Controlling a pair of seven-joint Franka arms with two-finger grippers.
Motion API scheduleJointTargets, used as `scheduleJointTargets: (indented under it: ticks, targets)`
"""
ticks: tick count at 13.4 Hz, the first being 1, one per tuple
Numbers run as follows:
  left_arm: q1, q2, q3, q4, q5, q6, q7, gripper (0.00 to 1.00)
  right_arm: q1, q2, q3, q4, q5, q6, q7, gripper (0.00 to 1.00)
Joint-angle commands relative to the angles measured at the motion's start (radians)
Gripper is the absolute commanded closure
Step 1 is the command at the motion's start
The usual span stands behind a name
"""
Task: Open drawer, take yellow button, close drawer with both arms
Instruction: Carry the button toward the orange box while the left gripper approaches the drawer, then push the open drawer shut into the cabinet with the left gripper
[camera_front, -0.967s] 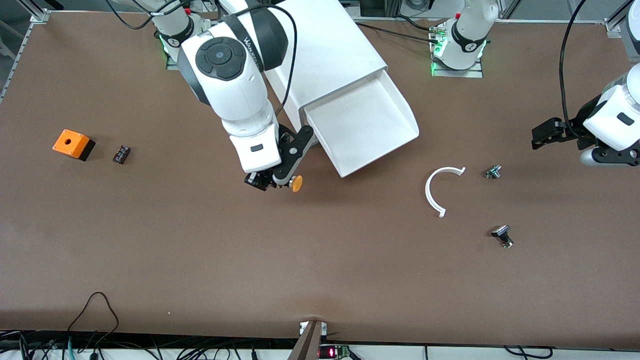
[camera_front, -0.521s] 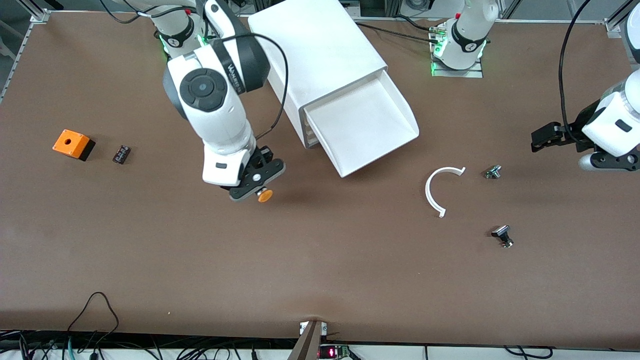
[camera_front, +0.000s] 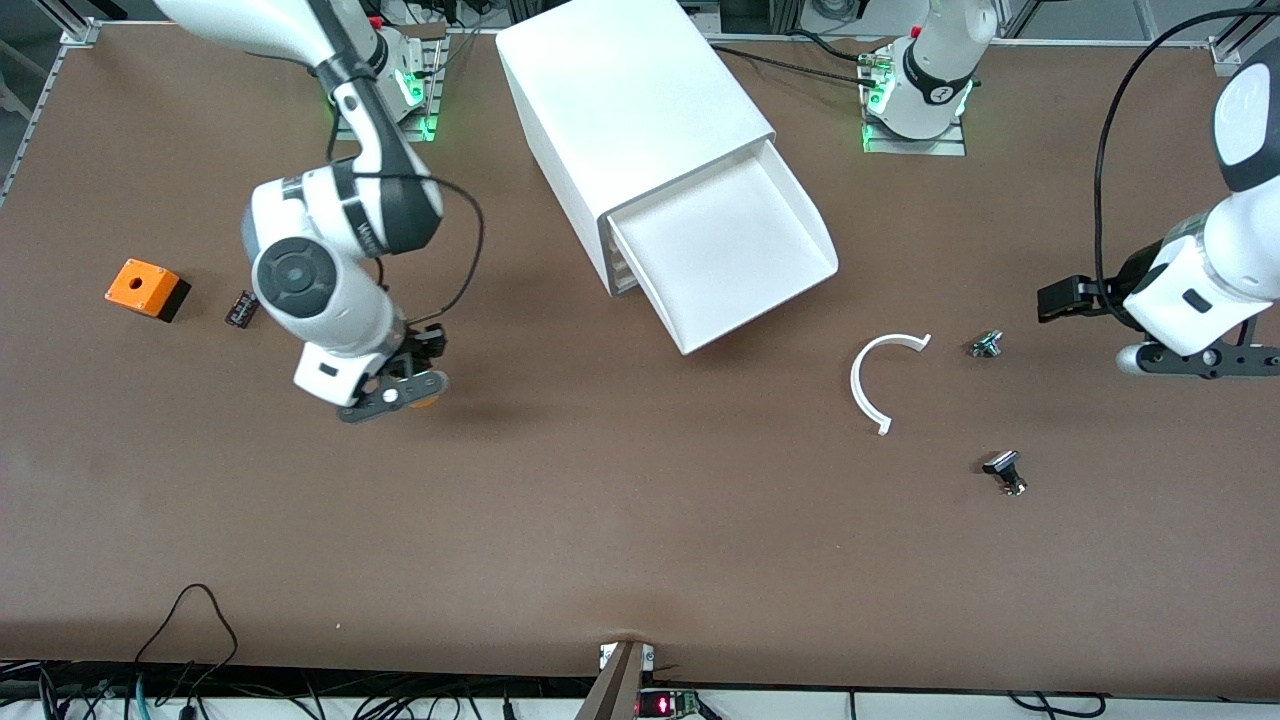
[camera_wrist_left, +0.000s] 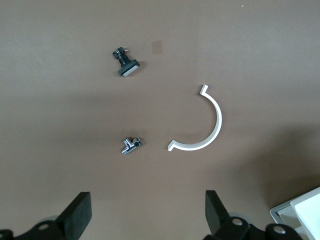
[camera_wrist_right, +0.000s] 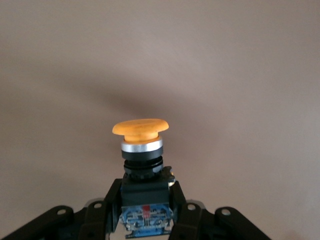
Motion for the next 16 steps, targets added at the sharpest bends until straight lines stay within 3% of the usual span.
scheduleJointTargets:
  ticks: [1, 5, 7, 10, 14, 16]
  targets:
    - [-0.007, -0.001, -0.007, 0.011, 0.029, -0.018, 0.009, 0.0, -0.069, -0.063, 0.019, -0.149, 0.007, 0.084, -0.056, 0.69]
    - [-0.028, -0.007, 0.004, -0.02, 0.019, 0.004, -0.005, 0.0, -0.191, -0.077, 0.02, -0.312, 0.013, 0.263, -0.242, 0.69]
    - [-0.056, -0.039, 0.004, -0.124, 0.006, 0.12, -0.034, 0.0, -0.249, -0.077, 0.02, -0.373, 0.014, 0.34, -0.345, 0.69]
    - [-0.113, -0.096, 0.005, -0.334, -0.069, 0.327, -0.193, 0.0, -0.35, -0.049, 0.022, -0.39, 0.016, 0.375, -0.509, 0.69]
    - [-0.194, -0.089, 0.004, -0.451, -0.104, 0.491, -0.452, 0.0, -0.373, -0.014, 0.022, -0.39, 0.016, 0.443, -0.594, 0.58]
    - [-0.232, -0.084, 0.002, -0.507, -0.13, 0.579, -0.54, 0.0, -0.373, -0.011, 0.022, -0.39, 0.017, 0.444, -0.611, 0.58]
